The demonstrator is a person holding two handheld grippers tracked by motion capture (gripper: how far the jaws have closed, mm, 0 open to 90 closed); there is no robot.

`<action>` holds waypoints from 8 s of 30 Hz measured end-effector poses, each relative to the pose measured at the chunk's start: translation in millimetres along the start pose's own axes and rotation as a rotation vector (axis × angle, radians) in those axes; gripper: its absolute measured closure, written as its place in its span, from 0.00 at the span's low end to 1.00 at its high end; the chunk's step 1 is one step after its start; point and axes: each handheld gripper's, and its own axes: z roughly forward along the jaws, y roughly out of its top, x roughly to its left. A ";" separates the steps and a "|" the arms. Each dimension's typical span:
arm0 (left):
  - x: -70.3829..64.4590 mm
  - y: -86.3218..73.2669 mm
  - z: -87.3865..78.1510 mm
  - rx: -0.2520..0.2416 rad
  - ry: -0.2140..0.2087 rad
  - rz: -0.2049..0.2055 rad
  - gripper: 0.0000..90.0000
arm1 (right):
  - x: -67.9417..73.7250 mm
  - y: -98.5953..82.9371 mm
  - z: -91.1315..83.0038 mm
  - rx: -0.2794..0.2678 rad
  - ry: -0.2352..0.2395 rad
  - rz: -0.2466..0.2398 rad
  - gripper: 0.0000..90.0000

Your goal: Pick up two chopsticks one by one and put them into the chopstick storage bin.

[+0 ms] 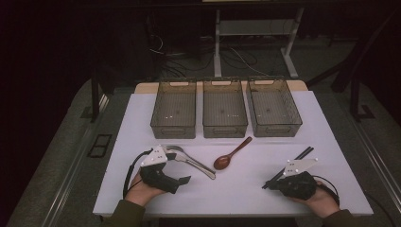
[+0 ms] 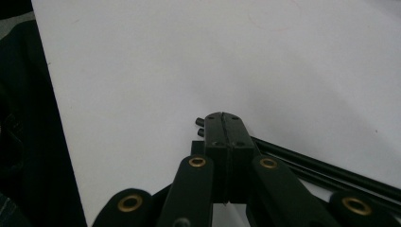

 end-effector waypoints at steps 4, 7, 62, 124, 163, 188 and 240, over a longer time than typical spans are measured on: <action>0.2 0.0 -0.1 -0.001 0.000 0.000 0.01 | -0.3 3.0 4.1 0.004 0.003 -0.006 0.98; 0.2 0.1 0.3 -0.007 0.001 -0.003 0.01 | -0.8 5.0 5.8 -0.001 0.002 -0.006 0.98; 1.7 0.0 -1.4 -0.005 0.000 -0.004 0.01 | -36.3 56.5 53.9 -0.043 -0.048 0.017 0.98; 2.1 -1.5 0.7 0.012 -0.012 -0.003 0.01 | -170.9 -1.4 -33.8 -0.042 -0.428 0.471 0.98; 1.3 -1.3 0.3 0.011 -0.020 -0.001 0.01 | -125.4 -27.2 -56.7 0.051 -0.374 0.411 0.98; 1.3 -1.4 0.9 0.018 -0.026 0.001 0.01 | -95.4 8.4 -49.2 0.034 -0.133 0.098 0.68; 0.0 -1.7 1.5 0.025 -0.044 0.007 0.01 | -77.0 6.9 -27.6 0.235 0.042 -0.180 0.90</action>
